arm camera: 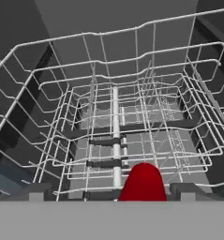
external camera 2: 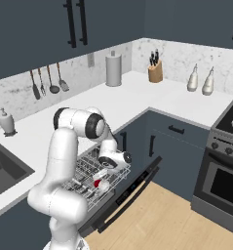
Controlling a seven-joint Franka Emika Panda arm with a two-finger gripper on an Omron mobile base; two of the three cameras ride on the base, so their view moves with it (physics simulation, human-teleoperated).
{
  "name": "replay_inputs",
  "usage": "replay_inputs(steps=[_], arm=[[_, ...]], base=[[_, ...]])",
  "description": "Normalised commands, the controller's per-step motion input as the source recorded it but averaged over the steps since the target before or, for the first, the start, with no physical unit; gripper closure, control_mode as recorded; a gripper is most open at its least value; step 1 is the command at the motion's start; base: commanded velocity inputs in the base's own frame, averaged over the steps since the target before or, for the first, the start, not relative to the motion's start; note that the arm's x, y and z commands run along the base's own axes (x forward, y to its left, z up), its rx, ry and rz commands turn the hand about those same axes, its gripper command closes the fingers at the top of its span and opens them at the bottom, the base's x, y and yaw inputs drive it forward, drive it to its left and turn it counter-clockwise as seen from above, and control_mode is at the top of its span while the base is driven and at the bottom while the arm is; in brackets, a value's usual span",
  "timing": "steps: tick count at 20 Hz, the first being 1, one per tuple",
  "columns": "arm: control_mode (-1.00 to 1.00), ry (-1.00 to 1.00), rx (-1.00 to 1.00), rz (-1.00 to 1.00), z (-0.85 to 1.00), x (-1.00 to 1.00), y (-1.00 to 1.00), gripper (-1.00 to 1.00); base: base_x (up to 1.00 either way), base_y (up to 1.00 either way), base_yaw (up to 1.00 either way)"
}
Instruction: Pick up the cup and bowl from the counter, place them in the dishwasher, and close the dishwasher door.
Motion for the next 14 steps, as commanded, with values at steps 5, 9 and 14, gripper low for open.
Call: replay_inputs(steps=[5, 9, 14], arm=[[-1.00, -0.14, 0.08, 0.00, 1.00, -0.53, -0.01, -1.00], [-1.00, -0.01, 0.13, 0.00, 1.00, -0.18, 0.00, -1.00], [-1.00, 0.00, 0.20, 0.00, 1.00, -0.21, -0.07, -1.00]], base=[[0.00, 0.00, 0.00], [0.00, 0.00, 0.00], [0.00, 0.00, 0.00]])
